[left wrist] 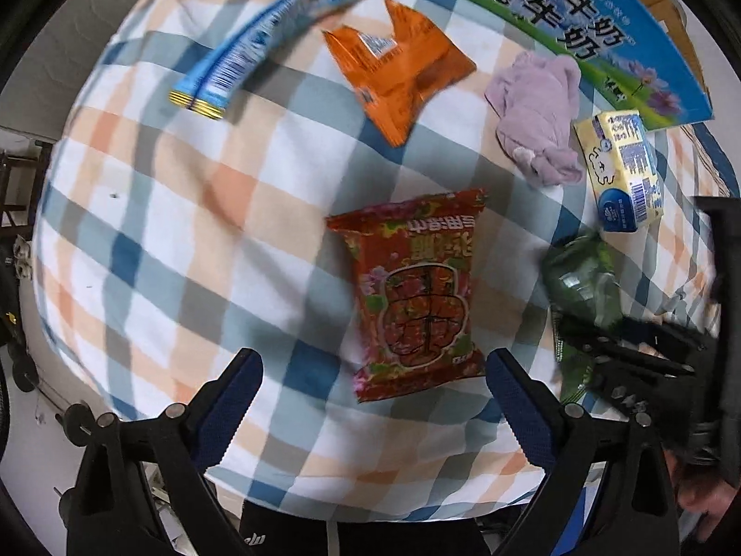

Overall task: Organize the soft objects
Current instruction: 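Grasp the red snack bag with the left tool while the right tool grasps the green wet-wipe pack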

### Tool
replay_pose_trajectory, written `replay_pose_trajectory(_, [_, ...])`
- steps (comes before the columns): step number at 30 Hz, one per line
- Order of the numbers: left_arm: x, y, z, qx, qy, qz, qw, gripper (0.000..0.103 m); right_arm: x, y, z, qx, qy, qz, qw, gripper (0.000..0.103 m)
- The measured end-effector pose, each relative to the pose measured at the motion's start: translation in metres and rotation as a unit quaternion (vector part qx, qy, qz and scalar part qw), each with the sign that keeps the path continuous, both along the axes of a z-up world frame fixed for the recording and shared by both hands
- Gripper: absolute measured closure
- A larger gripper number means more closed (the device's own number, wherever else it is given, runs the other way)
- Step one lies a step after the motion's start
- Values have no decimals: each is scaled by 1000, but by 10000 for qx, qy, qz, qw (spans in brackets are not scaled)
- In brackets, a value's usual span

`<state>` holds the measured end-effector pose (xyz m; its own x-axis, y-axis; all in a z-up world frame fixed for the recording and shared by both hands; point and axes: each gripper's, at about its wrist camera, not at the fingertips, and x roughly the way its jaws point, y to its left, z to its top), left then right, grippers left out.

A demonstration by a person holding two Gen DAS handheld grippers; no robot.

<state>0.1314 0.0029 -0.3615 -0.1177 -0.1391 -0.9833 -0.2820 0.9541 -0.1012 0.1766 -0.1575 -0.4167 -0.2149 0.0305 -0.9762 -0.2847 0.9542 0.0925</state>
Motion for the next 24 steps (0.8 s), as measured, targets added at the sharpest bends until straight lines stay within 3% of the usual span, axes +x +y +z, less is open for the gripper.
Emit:
replay_pose_trajectory(3, [6,-8,-17,36,70,-76,9999,4,-6,-37,-1,186,82,-1425,9896,62])
replay_pose_trajectory(7, [22,-19,-51,71,179,-123,9997,4,-15,-55,-13,571,181,-2078,9763,59])
replay_pose_trajectory(9, [28,-24,-63,122,195,-222,9995,10,-16,-56,-24,605,203,-2137,9748,55])
replay_pose_trajectory(10, [34,-27,-69,176,207,-300,9992,29,-15,-56,-28,564,170,-2104,9758,55])
replay_pose_trajectory(13, [41,-35,-78,445,195,-565,9972,50,-5,-59,-31,497,250,-2034,9775,55])
replay_pose_trajectory(16, [38,-38,-80,509,132,-641,9966,56,1,-56,-45,425,341,-1927,9797,55])
replay_pose_trajectory(20, [30,-51,-76,714,-8,-842,9939,58,1,-46,-74,294,306,-1890,9811,65])
replay_pose_trajectory(24, [22,-66,-69,933,-199,-987,9905,59,-7,-39,-77,147,124,-1827,9830,67])
